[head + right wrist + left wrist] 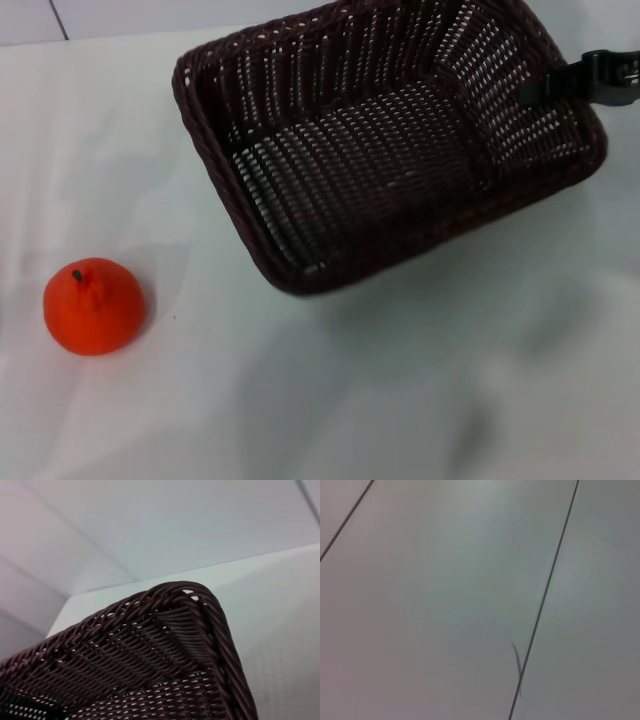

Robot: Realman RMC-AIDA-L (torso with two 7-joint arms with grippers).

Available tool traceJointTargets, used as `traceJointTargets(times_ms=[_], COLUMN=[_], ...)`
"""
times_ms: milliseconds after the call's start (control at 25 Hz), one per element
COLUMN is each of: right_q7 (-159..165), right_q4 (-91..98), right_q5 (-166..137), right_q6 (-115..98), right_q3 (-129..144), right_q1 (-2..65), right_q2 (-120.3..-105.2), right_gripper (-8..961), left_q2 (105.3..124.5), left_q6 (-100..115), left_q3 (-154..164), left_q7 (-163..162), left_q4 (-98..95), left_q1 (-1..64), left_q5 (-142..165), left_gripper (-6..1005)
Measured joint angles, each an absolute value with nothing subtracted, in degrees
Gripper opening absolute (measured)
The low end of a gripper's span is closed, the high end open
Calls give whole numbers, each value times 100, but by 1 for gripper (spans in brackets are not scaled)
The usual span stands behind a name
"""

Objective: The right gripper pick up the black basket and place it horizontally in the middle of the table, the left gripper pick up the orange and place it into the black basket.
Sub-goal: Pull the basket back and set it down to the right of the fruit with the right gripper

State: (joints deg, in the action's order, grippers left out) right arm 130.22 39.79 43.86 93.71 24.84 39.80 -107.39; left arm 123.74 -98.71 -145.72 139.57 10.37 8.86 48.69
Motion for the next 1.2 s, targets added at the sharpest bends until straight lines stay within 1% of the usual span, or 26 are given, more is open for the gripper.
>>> traceJointTargets(times_ms=[120, 280, 1000, 1200], right_q7=[13336, 13721, 15017, 15075], right_q4=[3900, 3835, 3551, 3547], right_q5=[4352, 4341, 4114, 4060], right_q6=[8951, 8733, 8634, 8522], right_q3=[2517, 2568, 3264, 3268], right_q1=[3963, 3979, 3975, 3972], right_q2=[-10854, -10969, -10973, -10988], right_gripper=[153, 153, 153, 200], left_q2=[12375, 12375, 12366, 12366], left_q6=[-9829, -9791, -9781, -9782], left_q3=[-14572, -14564, -14564, -14563], left_q7=[13948, 13948, 13949, 13949], left_q4=[1037, 1037, 1065, 1094], left_q1=[941, 960, 931, 931], left_q5=[4869, 4869, 4869, 4869], left_gripper=[607, 607, 607, 608])
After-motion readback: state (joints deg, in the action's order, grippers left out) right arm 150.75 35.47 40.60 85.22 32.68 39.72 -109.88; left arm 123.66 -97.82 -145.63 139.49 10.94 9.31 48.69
